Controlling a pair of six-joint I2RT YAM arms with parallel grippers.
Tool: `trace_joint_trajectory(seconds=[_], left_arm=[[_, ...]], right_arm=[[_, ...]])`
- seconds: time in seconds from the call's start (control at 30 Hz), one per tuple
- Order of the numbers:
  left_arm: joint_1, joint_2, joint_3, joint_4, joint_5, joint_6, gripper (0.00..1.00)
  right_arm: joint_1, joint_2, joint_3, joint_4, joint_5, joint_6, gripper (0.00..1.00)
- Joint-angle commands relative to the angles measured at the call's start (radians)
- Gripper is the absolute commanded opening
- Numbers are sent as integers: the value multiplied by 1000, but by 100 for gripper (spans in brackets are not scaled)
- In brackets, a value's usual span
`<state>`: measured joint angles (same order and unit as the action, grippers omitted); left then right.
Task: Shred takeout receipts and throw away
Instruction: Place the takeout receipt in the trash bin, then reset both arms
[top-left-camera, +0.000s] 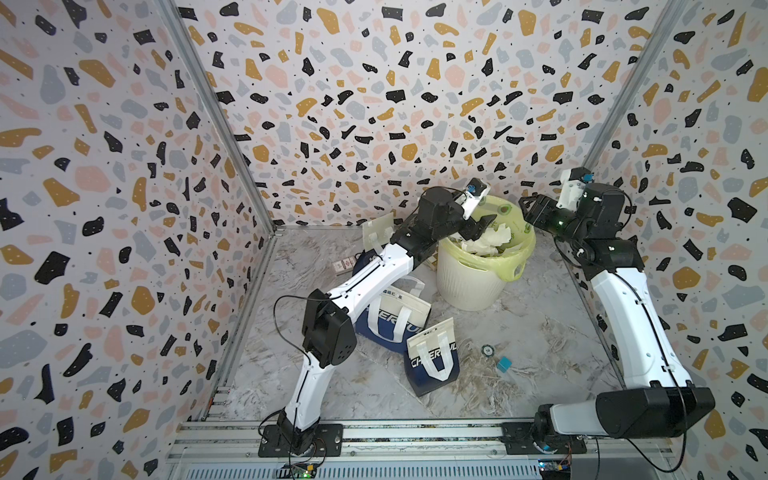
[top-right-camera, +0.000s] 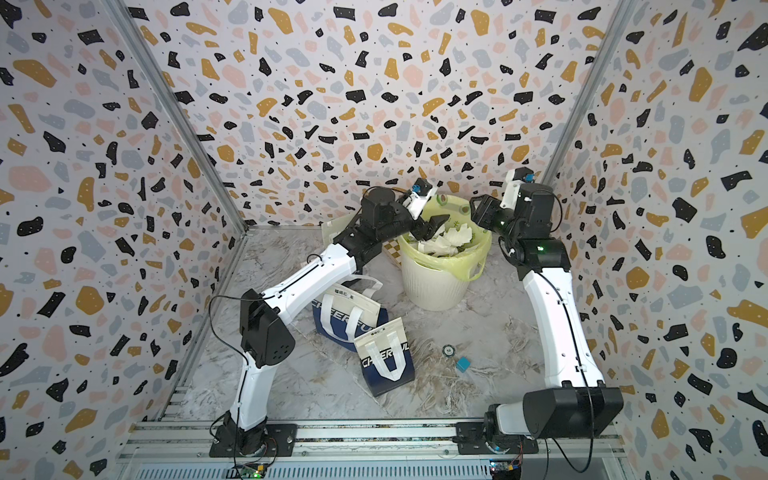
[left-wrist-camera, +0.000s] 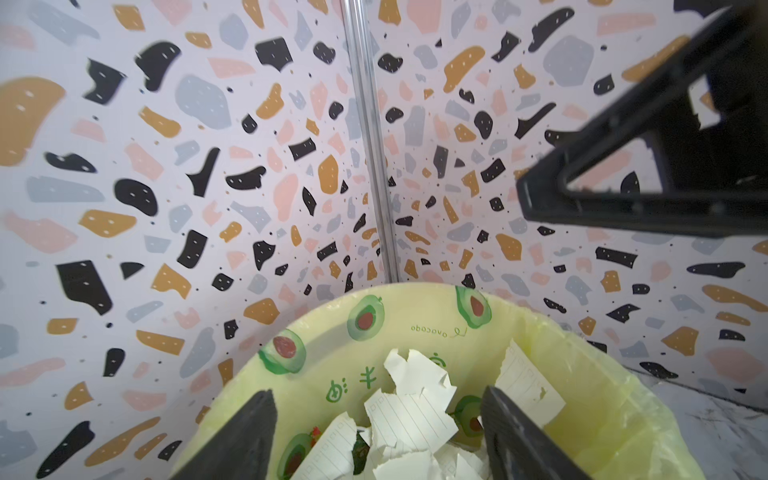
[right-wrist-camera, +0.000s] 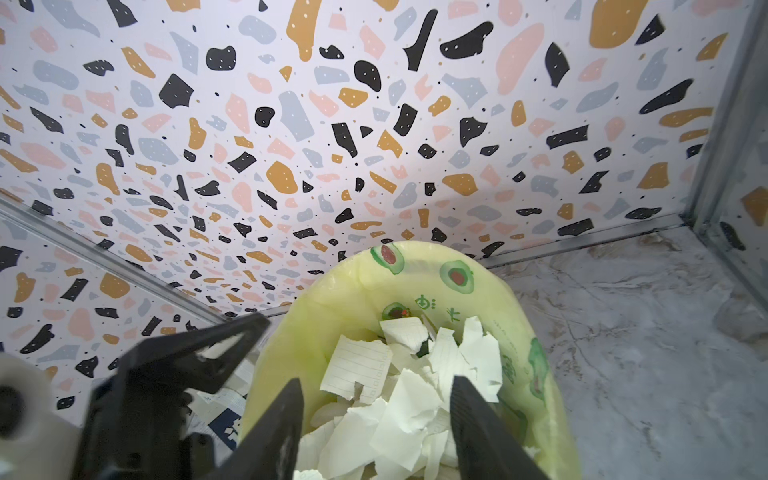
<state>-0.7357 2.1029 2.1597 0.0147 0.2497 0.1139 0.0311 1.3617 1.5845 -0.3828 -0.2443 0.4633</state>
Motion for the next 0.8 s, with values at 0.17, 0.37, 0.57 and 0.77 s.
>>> trace_joint_trajectory(seconds=[0.17, 0.37, 0.57, 0.77], left_arm=[[86, -304, -201, 128, -197, -105, 80], [221, -611, -583, 139, -440, -106, 79], [365, -893, -969, 61, -593, -128, 80], [528, -1090, -1300, -7, -667, -183, 81]], right_arm=[[-26, -165, -227, 173, 222, -173, 59], [-53, -359, -533, 346, 546, -219, 60], [-61, -429, -819, 489, 607, -227, 61], [-60, -397, -1046, 666, 610, -267, 58]])
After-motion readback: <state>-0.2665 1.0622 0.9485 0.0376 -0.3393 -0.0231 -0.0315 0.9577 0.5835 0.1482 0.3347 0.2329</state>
